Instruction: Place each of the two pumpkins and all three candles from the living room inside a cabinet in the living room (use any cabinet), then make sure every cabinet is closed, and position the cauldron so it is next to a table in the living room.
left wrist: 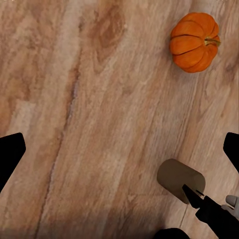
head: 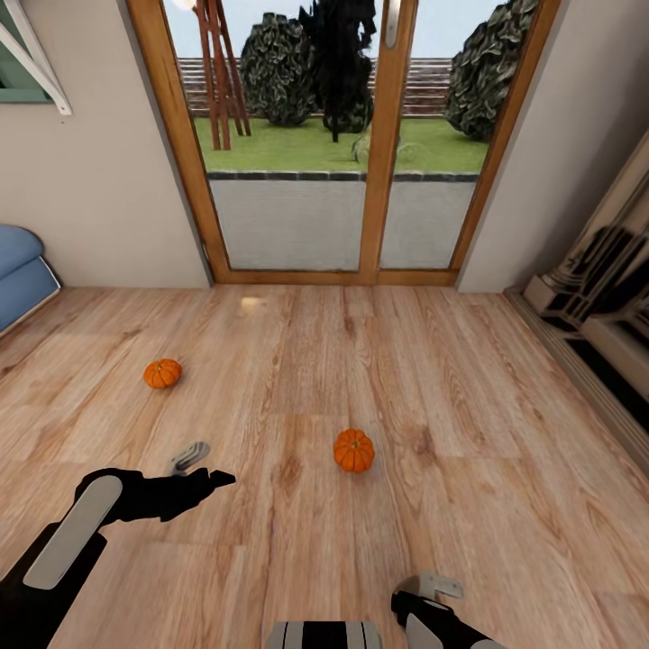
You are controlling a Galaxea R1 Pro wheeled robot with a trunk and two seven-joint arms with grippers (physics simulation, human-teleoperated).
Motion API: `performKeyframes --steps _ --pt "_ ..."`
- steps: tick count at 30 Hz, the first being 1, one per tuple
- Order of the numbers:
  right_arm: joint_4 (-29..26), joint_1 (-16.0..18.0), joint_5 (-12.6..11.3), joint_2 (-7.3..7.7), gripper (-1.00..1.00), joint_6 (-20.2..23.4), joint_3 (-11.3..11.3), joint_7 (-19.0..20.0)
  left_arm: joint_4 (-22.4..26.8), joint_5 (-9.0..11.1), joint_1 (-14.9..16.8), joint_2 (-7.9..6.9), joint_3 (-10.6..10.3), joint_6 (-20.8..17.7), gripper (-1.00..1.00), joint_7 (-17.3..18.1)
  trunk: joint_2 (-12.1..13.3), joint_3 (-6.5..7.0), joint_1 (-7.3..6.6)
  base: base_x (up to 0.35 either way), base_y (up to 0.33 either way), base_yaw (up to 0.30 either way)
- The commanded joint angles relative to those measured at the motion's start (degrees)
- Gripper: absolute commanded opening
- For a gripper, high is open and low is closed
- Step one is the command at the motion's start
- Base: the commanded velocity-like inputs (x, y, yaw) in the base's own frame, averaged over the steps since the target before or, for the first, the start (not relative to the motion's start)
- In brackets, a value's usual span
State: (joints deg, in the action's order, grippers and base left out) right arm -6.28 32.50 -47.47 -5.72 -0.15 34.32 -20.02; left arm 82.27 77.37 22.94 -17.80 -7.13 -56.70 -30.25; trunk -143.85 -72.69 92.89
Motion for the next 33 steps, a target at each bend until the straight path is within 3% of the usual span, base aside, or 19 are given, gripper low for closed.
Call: performKeyframes --steps 1,33 --pt "-0.05 0.02 -0.51 0.0 1.0 -0.02 0.49 -0.28 0.03 0.59 0.02 -0.04 -0.08 0.01 1.0 -0.6 -0.02 -0.04 0.0 0.065 0.0 0.0" --pt "-0.05 0.02 -0.43 0.0 1.0 -0.01 0.55 -0.28 -0.09 0.59 0.03 0.16 -0.15 0.01 1.0 -0.6 -0.02 -0.04 0.0 0.017 0.0 0.0"
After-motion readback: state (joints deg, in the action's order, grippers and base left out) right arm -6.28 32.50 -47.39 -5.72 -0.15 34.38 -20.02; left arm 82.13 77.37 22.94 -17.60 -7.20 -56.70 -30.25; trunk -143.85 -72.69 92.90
